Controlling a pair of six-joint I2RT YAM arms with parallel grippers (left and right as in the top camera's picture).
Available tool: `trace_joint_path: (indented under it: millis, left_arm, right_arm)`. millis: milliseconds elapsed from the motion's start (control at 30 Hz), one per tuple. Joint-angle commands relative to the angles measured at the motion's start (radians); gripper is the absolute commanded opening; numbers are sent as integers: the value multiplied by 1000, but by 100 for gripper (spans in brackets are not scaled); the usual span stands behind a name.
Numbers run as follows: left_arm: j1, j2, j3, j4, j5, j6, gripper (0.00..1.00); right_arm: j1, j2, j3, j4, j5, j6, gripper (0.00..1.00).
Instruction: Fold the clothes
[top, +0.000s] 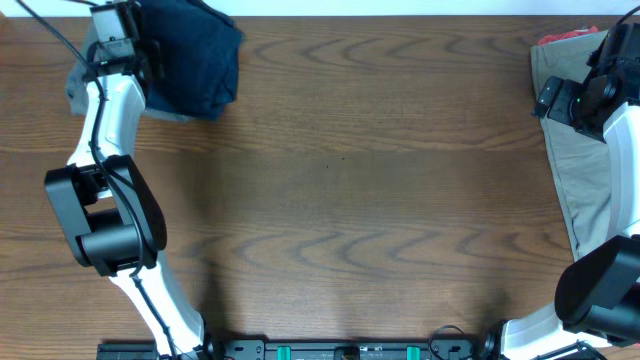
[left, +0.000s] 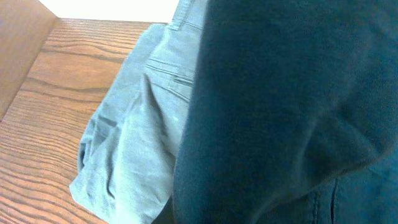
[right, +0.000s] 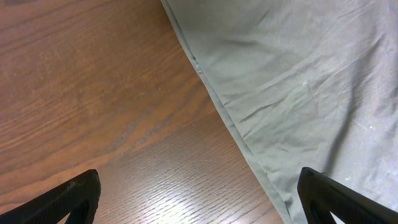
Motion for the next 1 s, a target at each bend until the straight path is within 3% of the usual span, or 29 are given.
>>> trace_joint_path:
  millis: [0, 233, 300, 367, 600, 633, 700, 900, 967]
  left_arm:
    - [31, 9, 26, 42, -21, -41, 7]
    - [56, 22, 26, 87, -20, -42, 7]
    - [58, 39, 26, 86, -20, -42, 17]
    - [59, 60, 26, 86, -20, -41, 17]
    - [81, 84, 27, 99, -85, -42, 32]
    - [86, 82, 27, 102, -108, -42, 36]
    - [95, 79, 27, 100, -153, -41, 57]
    - [92, 40, 27, 46, -150, -80, 62]
    - [87, 27, 27, 5, -88, -127, 62]
  right_arm:
    - [-5, 5, 10, 0, 10, -11, 99]
    - [-5, 5, 10, 0, 10, -11, 99]
    - [-5, 5, 10, 0, 10, -11, 99]
    - [-5, 5, 10, 0, 10, -11, 99]
    - [-5, 5, 10, 0, 10, -11, 99]
    - [-5, 5, 10, 0, 10, -11, 99]
    - [-5, 5, 10, 0, 10, -11, 99]
    - [-5, 5, 10, 0, 10, -11, 99]
    - [-5, 5, 10, 0, 10, -11, 99]
